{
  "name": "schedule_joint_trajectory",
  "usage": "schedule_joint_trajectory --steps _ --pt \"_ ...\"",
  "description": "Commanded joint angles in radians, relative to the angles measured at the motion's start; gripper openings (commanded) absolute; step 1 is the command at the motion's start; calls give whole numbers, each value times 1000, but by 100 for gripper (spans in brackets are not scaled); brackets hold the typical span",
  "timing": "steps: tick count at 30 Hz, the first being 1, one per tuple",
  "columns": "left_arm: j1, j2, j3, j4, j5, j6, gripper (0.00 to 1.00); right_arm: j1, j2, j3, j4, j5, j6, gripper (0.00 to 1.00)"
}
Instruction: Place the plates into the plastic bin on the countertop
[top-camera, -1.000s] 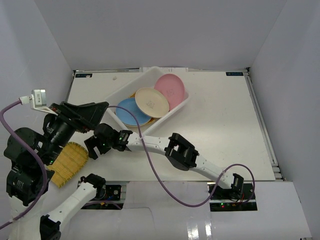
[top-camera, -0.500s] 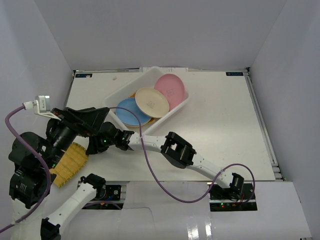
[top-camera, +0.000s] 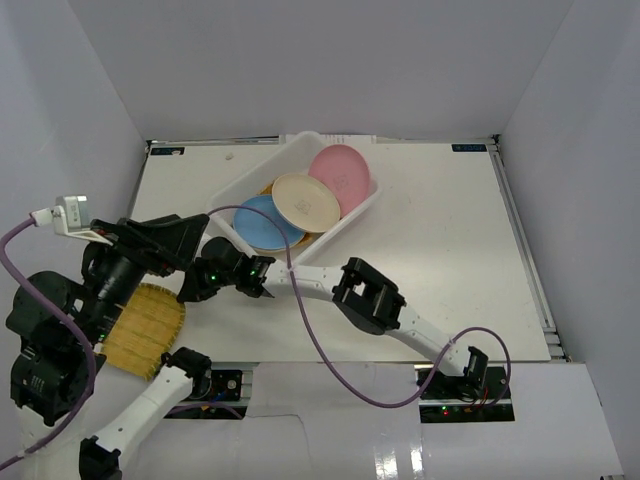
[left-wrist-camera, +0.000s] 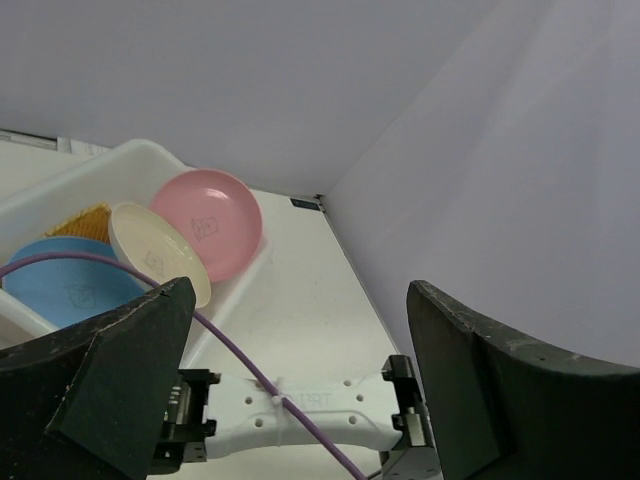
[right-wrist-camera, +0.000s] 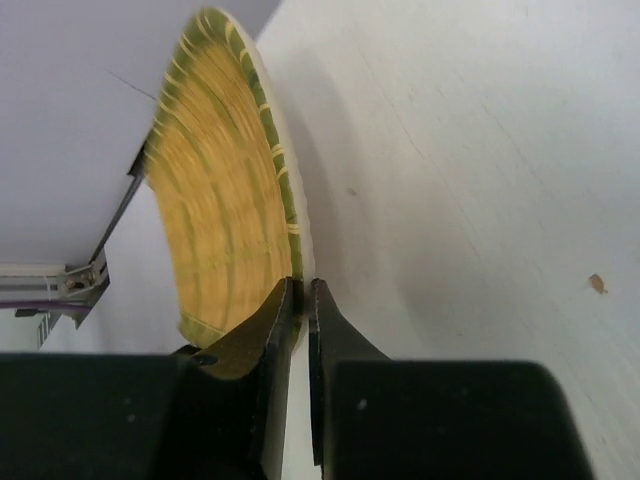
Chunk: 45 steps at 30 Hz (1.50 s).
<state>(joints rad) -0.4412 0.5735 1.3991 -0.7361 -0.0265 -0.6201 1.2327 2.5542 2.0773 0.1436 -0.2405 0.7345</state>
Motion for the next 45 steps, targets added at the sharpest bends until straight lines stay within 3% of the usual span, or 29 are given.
schedule_joint_trajectory --steps 1,6,9,14,18,20,23,27,28,32,37,41,45 --pt "1 26 89 4 -48 39 98 4 -225 20 28 93 -150 8" --pt "1 75 163 9 -58 48 98 -42 -480 -97 24 204 -241 8" --pt "1 103 117 18 -41 36 98 -142 -648 -328 143 169 -187 8" --pt "1 134 -34 69 -27 7 98 -396 -816 -638 263 84 -18 8" --pt "1 150 -173 131 -19 -16 98 -588 -877 -707 278 8 42 8" --pt "1 147 -204 142 -45 -21 98 -590 -870 -662 190 -25 -79 8" --pt "2 132 -248 133 -96 -13 98 -497 -873 -651 -7 -22 -219 8" --pt "1 91 -311 14 -281 -27 98 -350 -966 -839 63 62 -248 14" --pt "1 74 -360 -12 -400 -42 97 -326 -971 -888 82 69 -250 16" --pt "1 5 -466 -160 -593 -174 93 -269 -963 -921 70 112 -270 17" --pt "1 26 -629 -282 -625 -380 98 -268 -1075 -985 108 119 -271 27" --pt "2 71 -591 -325 -623 -437 98 -271 -1202 -1027 68 161 -319 44" --pt "39 146 -601 -361 -552 -454 98 -274 -1290 -1059 31 199 -348 49"
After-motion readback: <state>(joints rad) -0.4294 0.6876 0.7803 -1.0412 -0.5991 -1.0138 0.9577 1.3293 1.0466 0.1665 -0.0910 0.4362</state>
